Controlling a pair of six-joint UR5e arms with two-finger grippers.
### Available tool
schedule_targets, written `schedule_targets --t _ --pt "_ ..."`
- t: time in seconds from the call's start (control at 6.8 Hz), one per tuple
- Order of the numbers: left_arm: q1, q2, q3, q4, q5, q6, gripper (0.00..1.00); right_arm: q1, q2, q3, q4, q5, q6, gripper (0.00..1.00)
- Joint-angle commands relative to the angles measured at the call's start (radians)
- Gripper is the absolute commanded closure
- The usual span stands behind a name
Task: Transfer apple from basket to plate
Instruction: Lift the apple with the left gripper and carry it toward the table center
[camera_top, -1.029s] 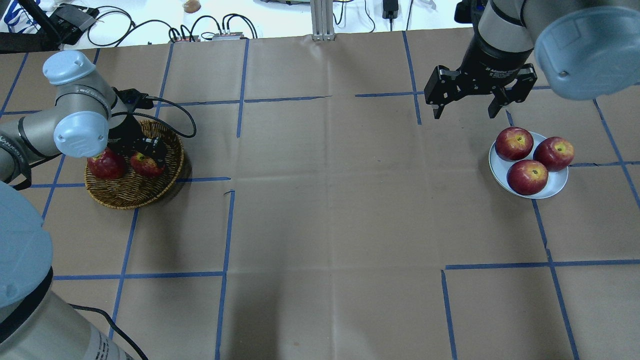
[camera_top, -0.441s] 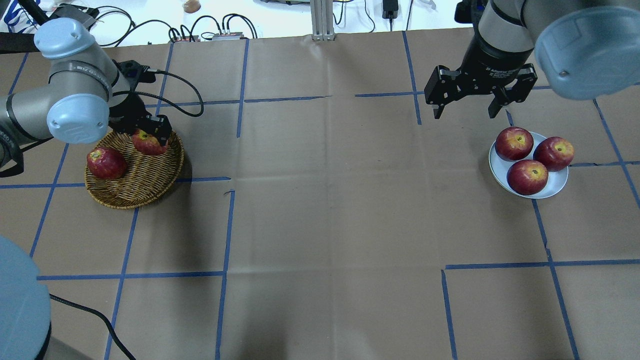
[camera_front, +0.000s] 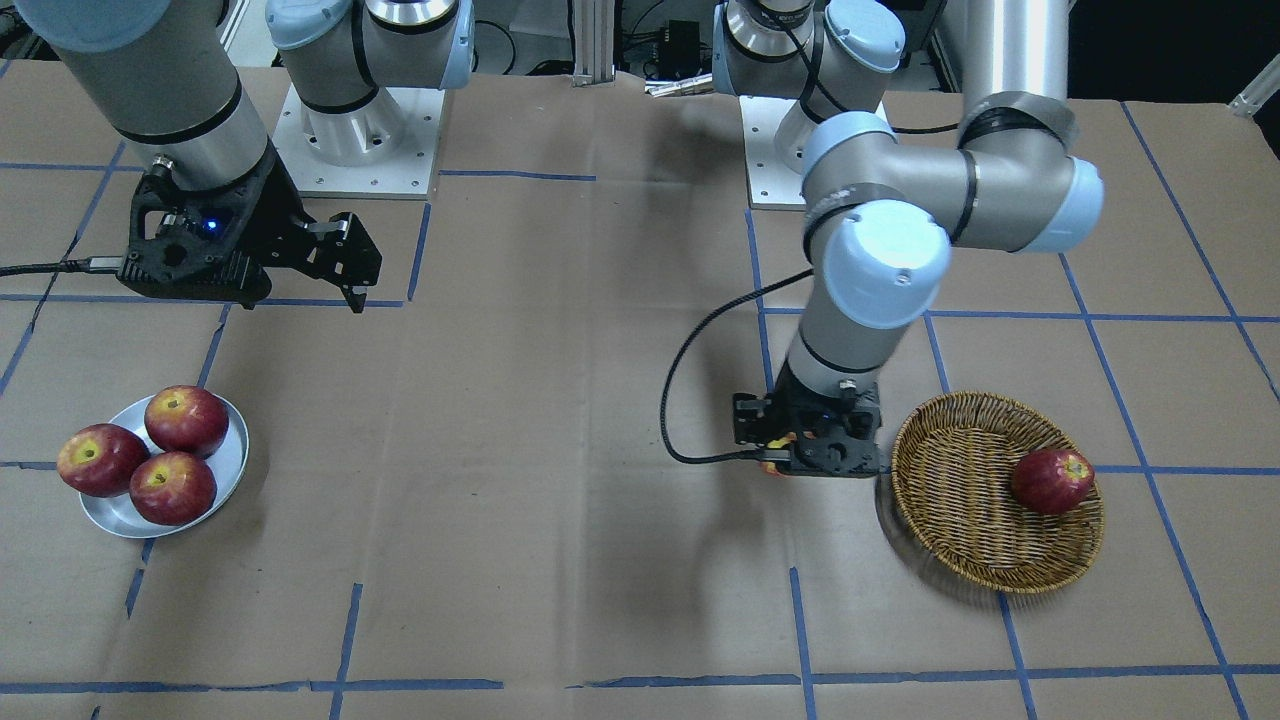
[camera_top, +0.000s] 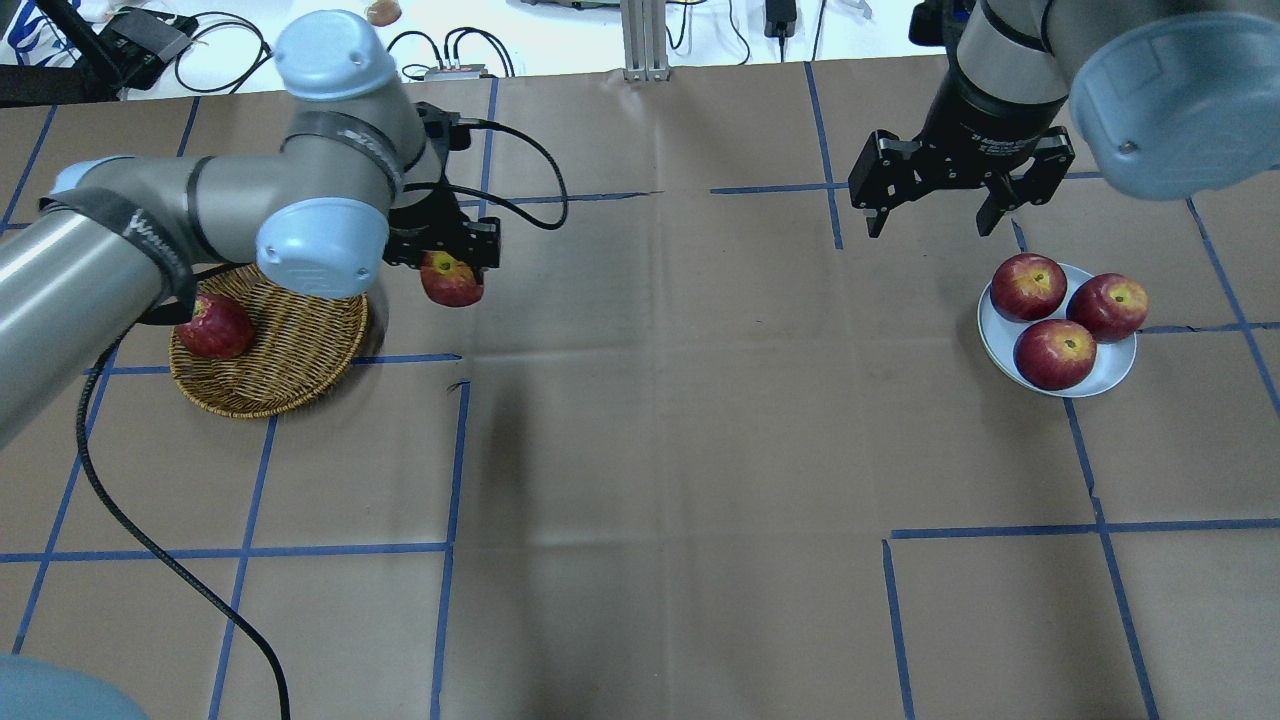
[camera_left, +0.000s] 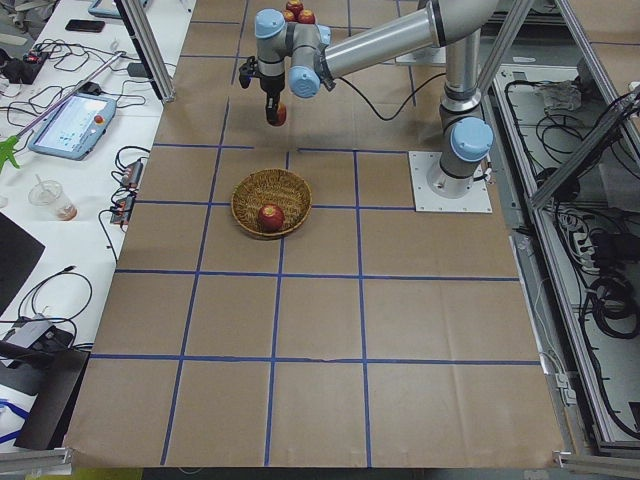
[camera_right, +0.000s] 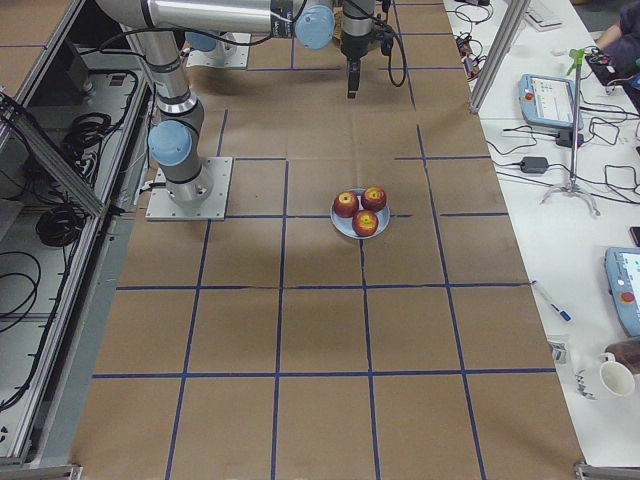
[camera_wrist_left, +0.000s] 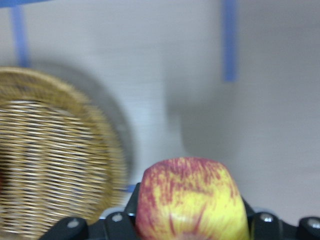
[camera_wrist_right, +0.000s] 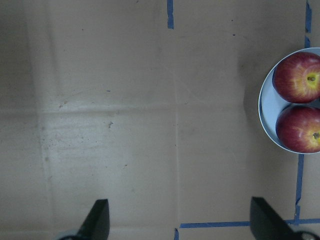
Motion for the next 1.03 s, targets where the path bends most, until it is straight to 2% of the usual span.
schedule_targets --t 0.0,0.29,0.59,0.88 --pt "-0.182 -0.07 0.006 0.038 0.0 -0.218 0.49 0.0 -0.001 0.0 -0.001 0.0 0.0 0.0" --pt "-0.263 -0.176 0.013 0.186 -0.003 -0.322 0.49 0.0 -0.001 0.0 -0.001 0.001 0.0 0.0" --pt "-0.27 -0.221 0.017 0.213 -0.003 -0.327 0.49 0.0 -0.001 -0.001 -0.001 0.001 0.002 0.0" --pt "-0.27 -0.223 0.026 0.216 -0.006 -0.327 0.42 0.0 -0.001 -0.002 -0.001 0.001 0.0 0.0"
